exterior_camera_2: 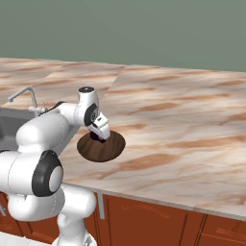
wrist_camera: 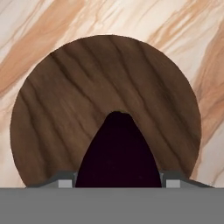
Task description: Pick the eggplants from the cabinet and place them in one bowl. Pick the potato from the sink and place it in the other bowl.
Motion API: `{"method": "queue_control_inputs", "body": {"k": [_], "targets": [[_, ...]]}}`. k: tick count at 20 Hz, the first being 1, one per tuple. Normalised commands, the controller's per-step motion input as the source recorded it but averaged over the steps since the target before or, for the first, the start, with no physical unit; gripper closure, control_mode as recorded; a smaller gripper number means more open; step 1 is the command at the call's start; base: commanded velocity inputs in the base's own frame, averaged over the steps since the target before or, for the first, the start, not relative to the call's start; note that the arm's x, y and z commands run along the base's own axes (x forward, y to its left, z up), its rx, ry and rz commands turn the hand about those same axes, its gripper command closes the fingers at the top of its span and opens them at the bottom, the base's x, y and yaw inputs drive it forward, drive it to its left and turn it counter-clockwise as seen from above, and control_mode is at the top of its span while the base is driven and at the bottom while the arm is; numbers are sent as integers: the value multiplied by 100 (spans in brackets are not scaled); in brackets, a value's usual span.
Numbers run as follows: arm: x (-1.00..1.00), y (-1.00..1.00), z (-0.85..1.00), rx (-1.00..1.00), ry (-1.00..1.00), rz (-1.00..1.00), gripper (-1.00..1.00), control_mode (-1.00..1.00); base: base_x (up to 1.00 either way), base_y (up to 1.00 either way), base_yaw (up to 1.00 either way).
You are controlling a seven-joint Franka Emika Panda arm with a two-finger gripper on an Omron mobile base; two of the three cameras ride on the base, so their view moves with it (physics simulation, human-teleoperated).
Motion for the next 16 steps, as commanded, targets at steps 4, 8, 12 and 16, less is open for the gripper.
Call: {"method": "queue_control_inputs", "body": {"k": [4, 8, 12, 16], "targets": [[11, 0, -12, 0, -2, 0, 100, -100, 0, 0, 0], [9, 0, -11, 0, 0, -1, 100, -100, 0, 0, 0], [9, 0, -12, 0, 0, -2, 100, -100, 0, 0, 0], [9, 0, -12, 0, 0, -1, 100, -100, 0, 0, 0]]}}
